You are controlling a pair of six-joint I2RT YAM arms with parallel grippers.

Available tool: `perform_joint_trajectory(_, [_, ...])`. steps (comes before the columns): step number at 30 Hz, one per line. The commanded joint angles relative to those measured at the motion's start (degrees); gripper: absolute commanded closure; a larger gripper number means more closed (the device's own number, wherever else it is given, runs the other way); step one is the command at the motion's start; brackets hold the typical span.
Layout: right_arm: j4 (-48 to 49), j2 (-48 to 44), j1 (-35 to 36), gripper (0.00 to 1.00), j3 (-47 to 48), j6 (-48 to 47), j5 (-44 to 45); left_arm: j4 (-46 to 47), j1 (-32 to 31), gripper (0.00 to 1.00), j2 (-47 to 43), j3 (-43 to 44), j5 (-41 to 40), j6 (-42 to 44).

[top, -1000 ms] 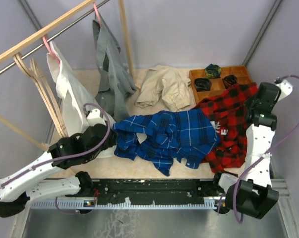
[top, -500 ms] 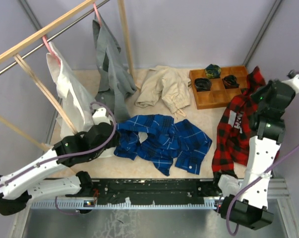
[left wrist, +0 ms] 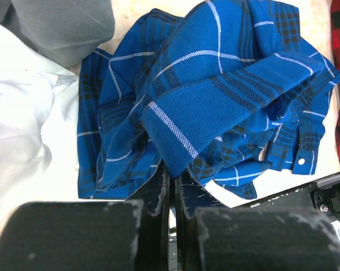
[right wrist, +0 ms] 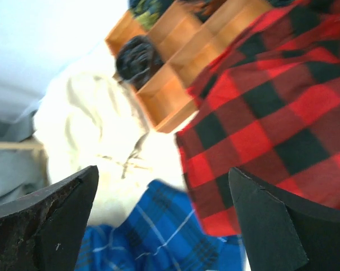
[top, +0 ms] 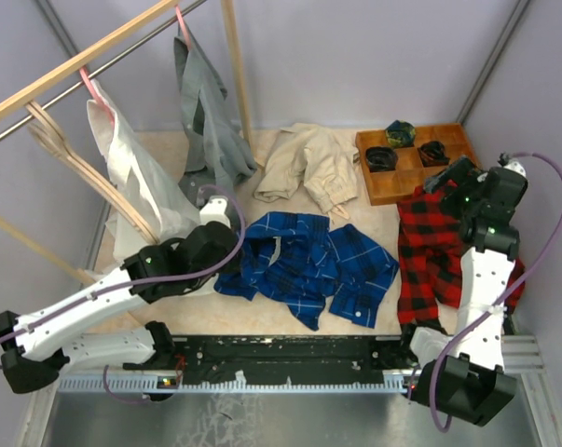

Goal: Place the shirt on the hanger
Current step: Move the shirt at the center of the board, then adjust the shirt at the center of the board.

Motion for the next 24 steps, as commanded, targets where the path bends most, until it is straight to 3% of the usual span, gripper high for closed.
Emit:
perform_joint_trajectory(1, [5.84, 2.24, -0.51, 0.01, -1.25, 5.07, -20.94, 2.79, 0.46, 1.00, 1.54, 2.60, 2.12, 2.39])
perform_joint_trajectory(6, [22.05, 1.21, -0.51, 0.01, -10.38, 13.16, -34.50, 2.73, 0.54, 1.00, 4.37, 4.42, 3.25, 4.85])
perform_joint_trajectory(10, [17.72, 1.37, 0.41, 0.01, -8.99, 7.57, -33.75, 3.09, 0.96, 1.00, 6.46, 5.31, 4.04, 6.29])
perform_joint_trajectory(15, [6.15, 0.13, 18.50, 0.01, -4.30, -0.76, -10.56, 5.03, 1.80, 1.00, 7.63, 5.62, 5.68, 8.55])
perform_joint_trajectory(24, [7.77, -4.59, 53.41, 0.02, -6.16, 2.52, 16.63, 5.34, 3.27, 1.00, 6.71, 4.72, 6.92, 10.26])
